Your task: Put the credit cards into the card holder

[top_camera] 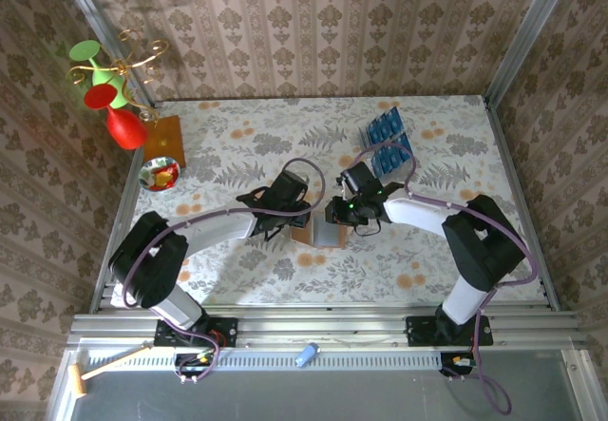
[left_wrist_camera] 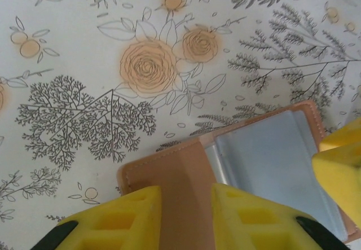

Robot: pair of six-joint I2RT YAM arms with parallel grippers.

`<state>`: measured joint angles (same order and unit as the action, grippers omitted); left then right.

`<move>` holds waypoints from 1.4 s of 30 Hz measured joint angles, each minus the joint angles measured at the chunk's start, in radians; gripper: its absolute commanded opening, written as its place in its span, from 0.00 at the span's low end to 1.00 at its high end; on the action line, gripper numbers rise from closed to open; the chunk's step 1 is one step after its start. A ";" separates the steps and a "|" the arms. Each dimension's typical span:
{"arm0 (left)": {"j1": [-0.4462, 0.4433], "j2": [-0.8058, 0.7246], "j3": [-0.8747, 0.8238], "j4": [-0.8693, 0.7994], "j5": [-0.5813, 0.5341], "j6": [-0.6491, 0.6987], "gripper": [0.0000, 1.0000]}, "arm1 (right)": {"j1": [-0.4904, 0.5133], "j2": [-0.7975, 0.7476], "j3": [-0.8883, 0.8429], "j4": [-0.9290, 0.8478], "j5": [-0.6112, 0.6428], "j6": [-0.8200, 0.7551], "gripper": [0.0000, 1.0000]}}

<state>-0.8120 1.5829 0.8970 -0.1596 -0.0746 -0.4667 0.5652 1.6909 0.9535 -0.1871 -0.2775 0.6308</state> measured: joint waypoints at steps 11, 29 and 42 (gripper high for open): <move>-0.001 0.037 -0.088 0.058 -0.001 0.000 0.29 | -0.005 0.044 -0.020 0.031 -0.014 0.004 0.24; -0.006 0.073 -0.116 0.161 -0.015 0.024 0.44 | -0.005 0.061 -0.035 0.056 -0.018 0.005 0.23; -0.023 0.021 -0.072 0.048 -0.029 0.042 0.23 | -0.005 0.061 -0.040 0.068 -0.022 0.019 0.22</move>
<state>-0.8349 1.6035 0.8249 -0.1120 -0.1040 -0.4252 0.5606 1.7523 0.9131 -0.1196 -0.2993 0.6502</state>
